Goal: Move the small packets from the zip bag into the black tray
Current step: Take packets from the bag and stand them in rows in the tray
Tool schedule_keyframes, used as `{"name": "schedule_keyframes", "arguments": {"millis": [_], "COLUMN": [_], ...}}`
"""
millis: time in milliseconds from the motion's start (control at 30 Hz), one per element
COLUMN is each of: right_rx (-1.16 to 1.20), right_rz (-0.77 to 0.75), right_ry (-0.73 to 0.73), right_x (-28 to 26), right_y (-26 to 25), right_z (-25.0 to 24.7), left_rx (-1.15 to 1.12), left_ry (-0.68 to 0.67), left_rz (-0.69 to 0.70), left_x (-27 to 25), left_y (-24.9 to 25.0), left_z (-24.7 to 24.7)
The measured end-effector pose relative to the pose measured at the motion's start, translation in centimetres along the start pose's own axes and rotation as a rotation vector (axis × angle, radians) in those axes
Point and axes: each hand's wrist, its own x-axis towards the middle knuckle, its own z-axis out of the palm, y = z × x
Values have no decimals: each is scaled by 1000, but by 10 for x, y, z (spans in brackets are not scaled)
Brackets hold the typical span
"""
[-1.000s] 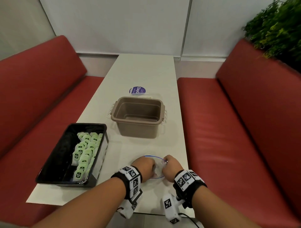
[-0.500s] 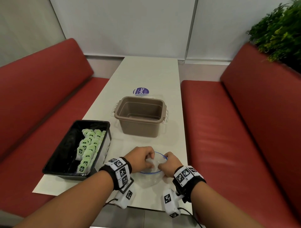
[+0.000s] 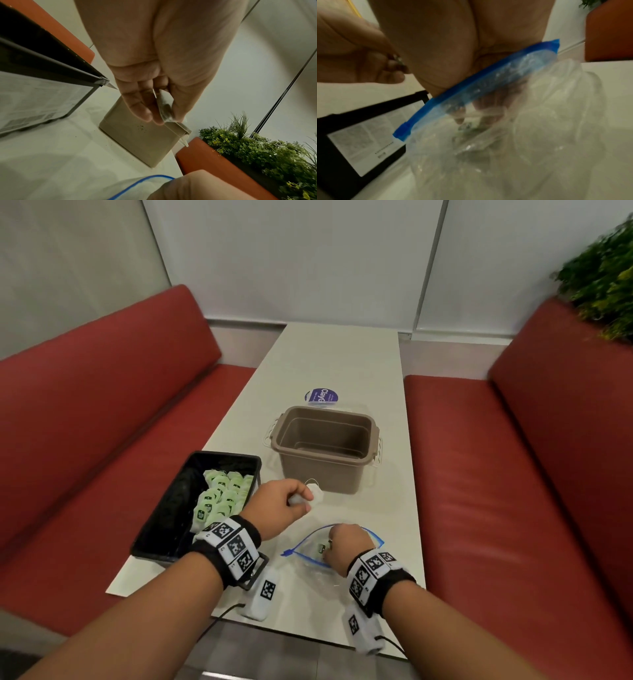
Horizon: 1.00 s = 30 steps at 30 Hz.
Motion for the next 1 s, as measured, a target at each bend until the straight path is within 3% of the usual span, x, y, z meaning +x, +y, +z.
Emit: {"name": "schedule_keyframes", "arguments": {"millis": [433, 667, 867, 1000], "right_rx": [12, 46, 137, 232], "right_rz": [143, 148, 9, -121], "right_ry": [0, 59, 199, 214], "right_x": [15, -6, -25, -26], "right_y": [-19, -25, -49, -85], "right_z": [4, -36, -76, -98], "left_rx": [18, -61, 36, 18], "left_ry": [87, -82, -193, -253], "left_rz": [72, 56, 136, 183], "left_x": [-11, -3, -1, 2], "left_y": [-19, -20, -14, -17], "left_z": [-40, -49, -51, -63]}}
